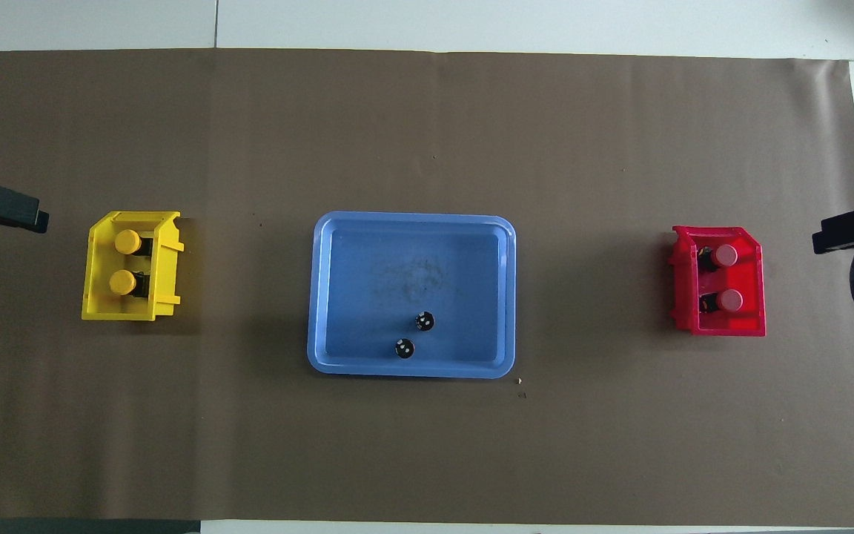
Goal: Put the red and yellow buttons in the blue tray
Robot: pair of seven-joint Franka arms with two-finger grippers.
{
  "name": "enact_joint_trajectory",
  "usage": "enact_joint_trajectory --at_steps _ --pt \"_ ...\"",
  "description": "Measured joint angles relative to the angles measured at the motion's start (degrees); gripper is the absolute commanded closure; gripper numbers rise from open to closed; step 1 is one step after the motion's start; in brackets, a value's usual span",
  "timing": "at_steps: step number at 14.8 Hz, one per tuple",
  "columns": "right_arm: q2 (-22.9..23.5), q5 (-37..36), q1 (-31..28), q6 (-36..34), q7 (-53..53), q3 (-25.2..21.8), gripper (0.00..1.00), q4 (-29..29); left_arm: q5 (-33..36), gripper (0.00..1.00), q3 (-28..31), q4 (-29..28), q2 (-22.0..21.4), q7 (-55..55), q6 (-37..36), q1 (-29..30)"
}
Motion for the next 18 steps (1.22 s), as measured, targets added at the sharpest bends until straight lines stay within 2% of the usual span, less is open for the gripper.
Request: enact_joint_trajectory --at_steps 10,14,16,18 --pt "-0.01 0.00 -0.04 0.00 0.01 -0.01 0.01 -0.65 0.00 0.00 0.32 -0.01 0.00 0.00 -0.09 0.05" --pt "-0.03 0.00 -0.04 0.18 0.01 -0.02 0.21 -0.83 0.00 0.00 0.32 -0.01 0.00 0.00 -0.09 0.05" --pt "-0.05 0.00 -0.04 1.25 0.01 -0.02 0.23 -1.17 0.00 0.00 0.32 -0.01 0.00 0.00 -0.10 0.05" --pt "-0.13 0.00 -0.04 5.16 0.01 -0.01 0.23 -3.07 0.00 0.00 0.32 -0.01 0.00 0.00 -0.10 0.05"
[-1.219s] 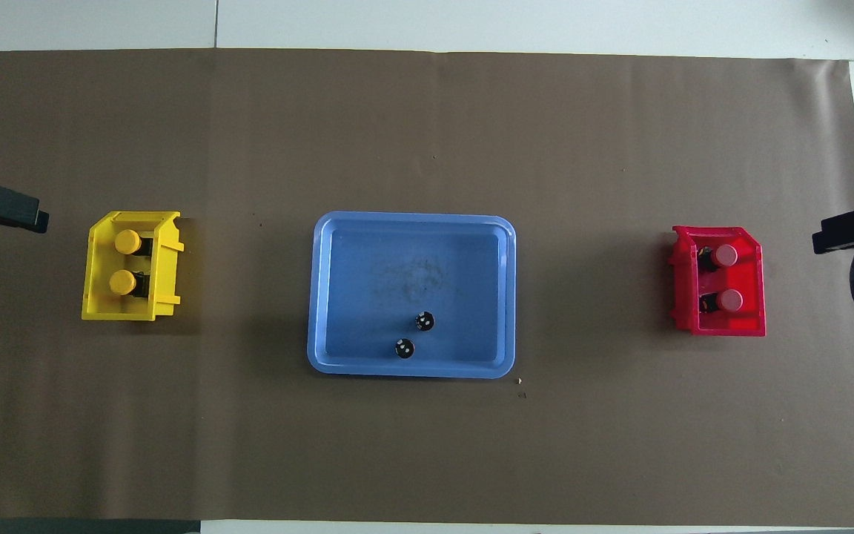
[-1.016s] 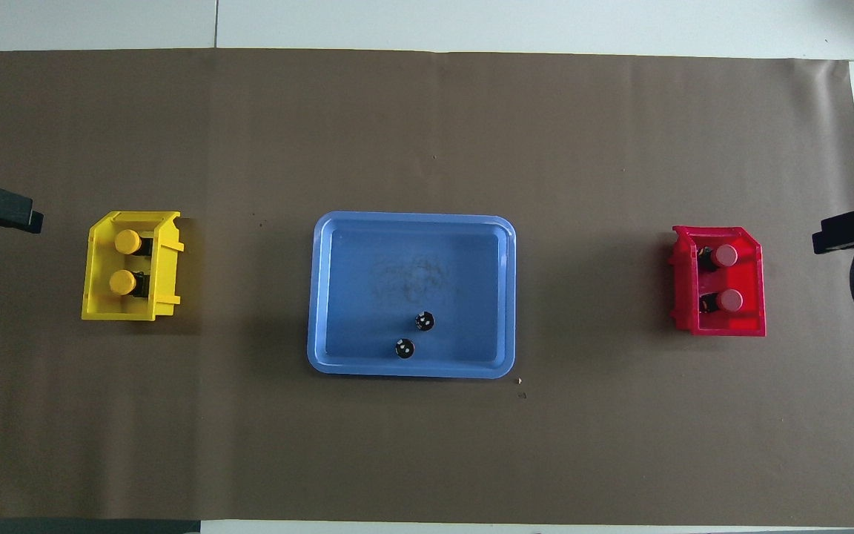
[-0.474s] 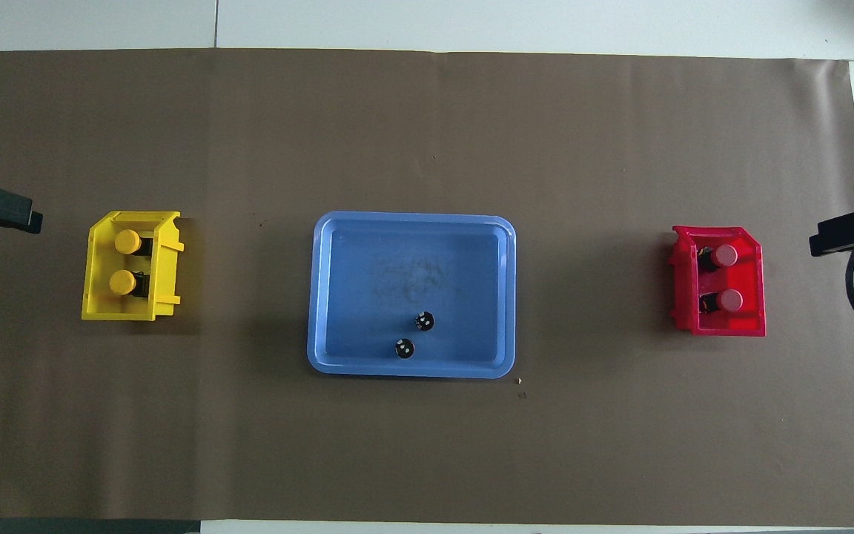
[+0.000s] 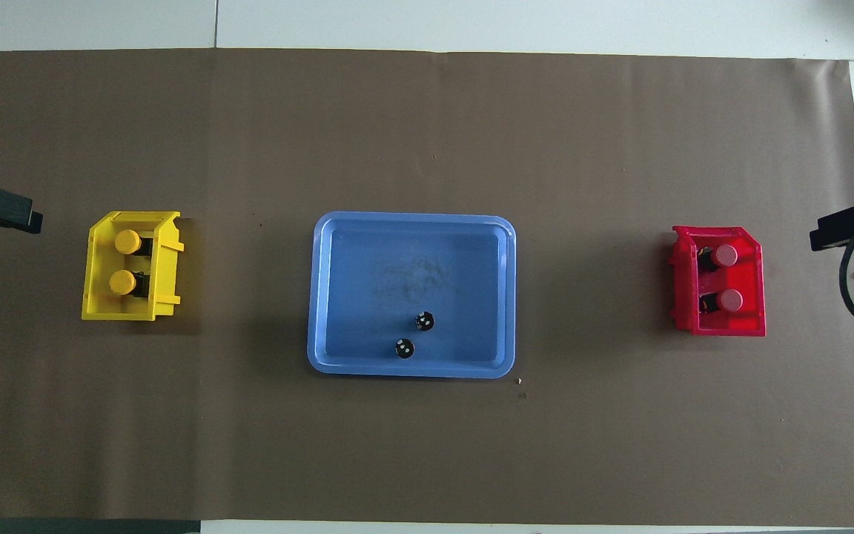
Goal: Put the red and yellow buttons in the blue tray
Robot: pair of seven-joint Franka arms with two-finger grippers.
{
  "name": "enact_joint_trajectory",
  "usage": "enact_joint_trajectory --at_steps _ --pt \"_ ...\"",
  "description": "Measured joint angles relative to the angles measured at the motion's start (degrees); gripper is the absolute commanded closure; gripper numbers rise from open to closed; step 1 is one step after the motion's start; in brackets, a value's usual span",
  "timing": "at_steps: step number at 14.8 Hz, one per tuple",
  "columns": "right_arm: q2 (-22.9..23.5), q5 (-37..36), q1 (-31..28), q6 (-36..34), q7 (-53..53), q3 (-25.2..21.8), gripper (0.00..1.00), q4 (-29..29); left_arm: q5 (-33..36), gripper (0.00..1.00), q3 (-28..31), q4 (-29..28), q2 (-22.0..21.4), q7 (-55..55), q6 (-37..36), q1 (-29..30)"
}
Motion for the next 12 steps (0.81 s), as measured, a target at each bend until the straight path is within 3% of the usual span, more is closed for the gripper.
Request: enact_joint_trajectory --at_steps 5,12 --pt "1.56 0.00 0.00 11.47 -0.62 0.00 0.25 -7.62 0.00 0.00 0.00 0.00 0.00 0.00 -0.02 0.00" --pt "11.81 0.00 -1.35 27.56 -0.90 -0.19 0.28 -12.42 0.00 0.00 0.00 0.00 0.00 0.00 -0.05 0.00"
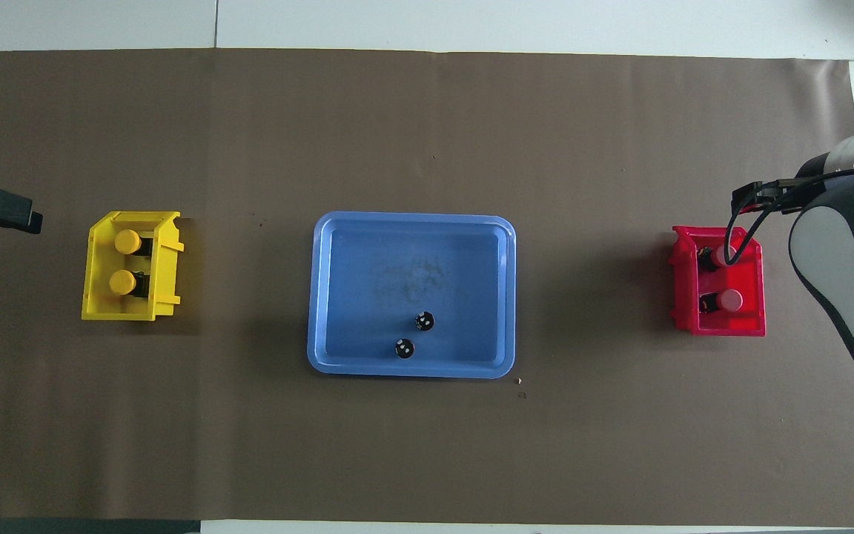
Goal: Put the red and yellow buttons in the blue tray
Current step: 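Reach the right gripper down onto a red button in the red holder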
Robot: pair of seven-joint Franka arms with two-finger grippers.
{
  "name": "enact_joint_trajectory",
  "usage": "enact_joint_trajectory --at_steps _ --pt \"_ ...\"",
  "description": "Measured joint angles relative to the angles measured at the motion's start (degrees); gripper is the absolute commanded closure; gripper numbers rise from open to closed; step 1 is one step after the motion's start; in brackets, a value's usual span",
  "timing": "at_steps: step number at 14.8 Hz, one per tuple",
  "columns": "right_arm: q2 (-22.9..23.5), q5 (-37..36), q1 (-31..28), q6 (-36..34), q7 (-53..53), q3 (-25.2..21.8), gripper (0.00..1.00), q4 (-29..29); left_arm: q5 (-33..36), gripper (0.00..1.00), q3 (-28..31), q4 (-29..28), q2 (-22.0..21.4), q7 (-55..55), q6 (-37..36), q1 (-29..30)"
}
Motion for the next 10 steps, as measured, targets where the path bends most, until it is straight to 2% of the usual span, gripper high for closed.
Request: enact_joint_trajectory --at_steps 3,10 --pt "0.80 0.00 -0.11 4.36 -0.10 0.01 0.28 -3.73 0.00 0.00 -0.01 0.00 0.00 0.00 0.00 0.00" --pt "1.61 0.00 -0.14 7.19 -2.53 0.04 0.31 -8.38 0.00 0.00 0.14 -0.08 -0.01 0.00 -0.11 0.00"
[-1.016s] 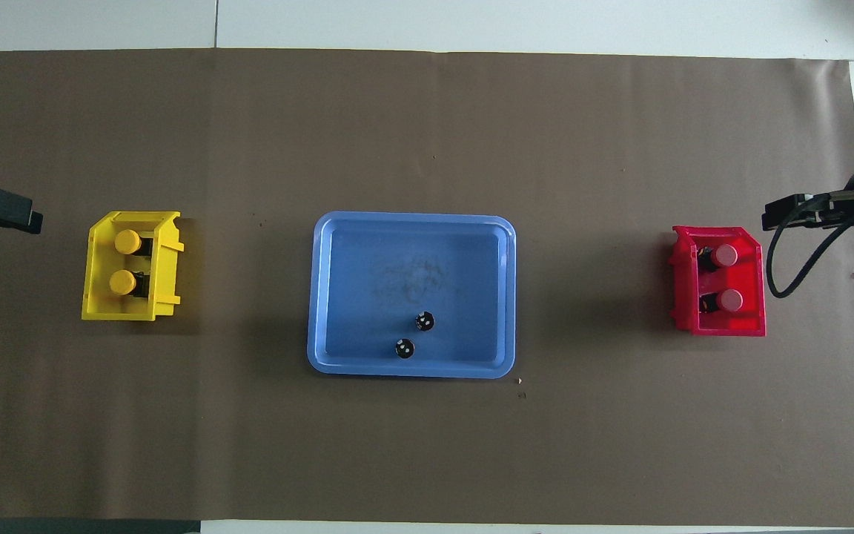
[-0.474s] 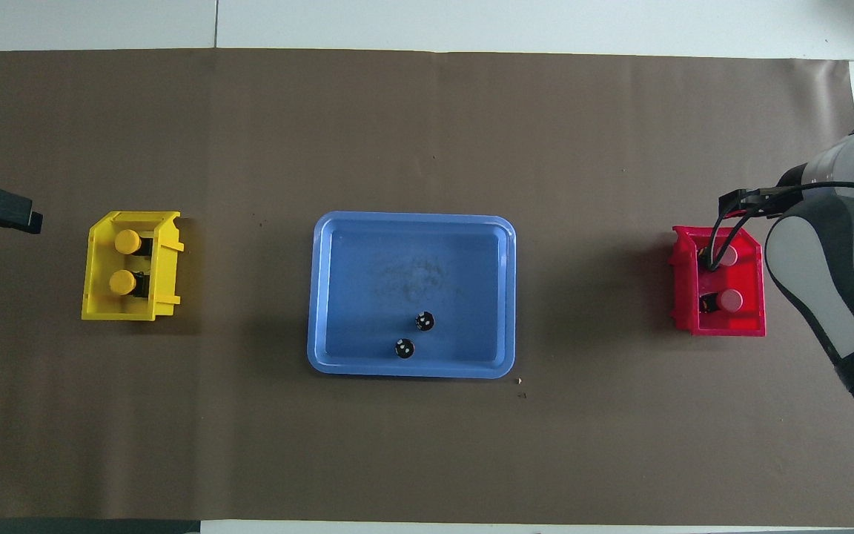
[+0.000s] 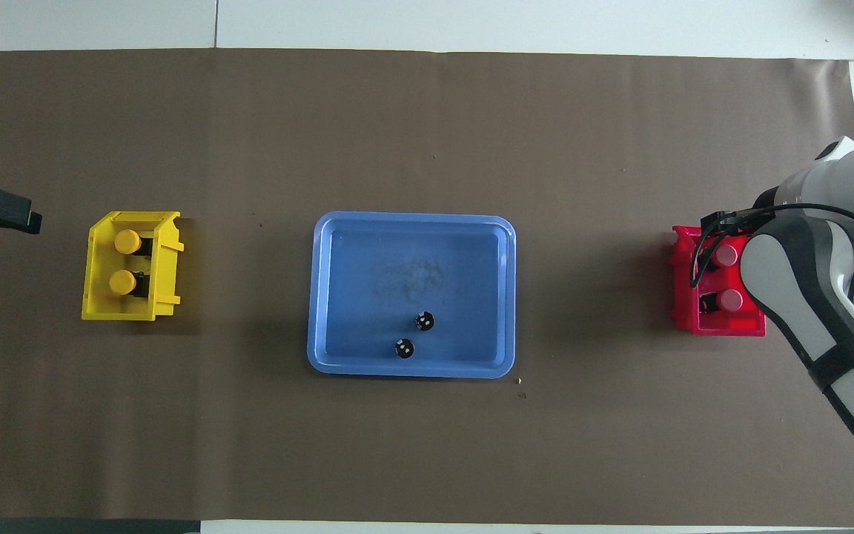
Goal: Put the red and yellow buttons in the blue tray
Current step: 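Reach the right gripper down onto a red button in the red holder, then carry the red button into the tray while the left gripper reaches yellow buttons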
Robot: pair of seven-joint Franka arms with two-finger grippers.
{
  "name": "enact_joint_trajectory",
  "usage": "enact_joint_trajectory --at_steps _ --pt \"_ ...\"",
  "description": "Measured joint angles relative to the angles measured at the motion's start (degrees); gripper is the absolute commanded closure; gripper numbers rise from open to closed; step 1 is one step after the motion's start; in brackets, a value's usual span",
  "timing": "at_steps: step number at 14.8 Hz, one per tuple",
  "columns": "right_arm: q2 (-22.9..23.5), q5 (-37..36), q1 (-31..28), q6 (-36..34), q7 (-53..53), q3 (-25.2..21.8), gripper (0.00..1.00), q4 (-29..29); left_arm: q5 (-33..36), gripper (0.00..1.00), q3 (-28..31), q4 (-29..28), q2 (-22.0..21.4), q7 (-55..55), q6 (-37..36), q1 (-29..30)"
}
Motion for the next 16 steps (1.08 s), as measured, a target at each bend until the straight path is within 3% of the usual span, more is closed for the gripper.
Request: enact_joint_trajectory --at_steps 9,12,14,16 --pt "-0.93 0.00 -0.53 1.11 -0.79 -0.09 0.37 -3.19 0.03 0.00 0.09 -2.50 -1.36 0.00 -0.02 0.00" --pt "-1.25 0.00 -0.54 1.49 -0.82 -0.09 0.57 -4.14 0.05 0.00 0.10 -2.98 -1.67 0.00 -0.02 0.00" --pt "-1.42 0.00 -0.54 1.53 -0.88 -0.08 0.76 -4.31 0.09 0.00 0.13 -3.10 -1.77 0.00 -0.02 0.01" --pt "-1.50 0.00 -0.49 1.53 -1.10 -0.01 0.78 -4.13 0.10 0.00 0.21 -3.55 -1.88 0.00 -0.02 0.03"
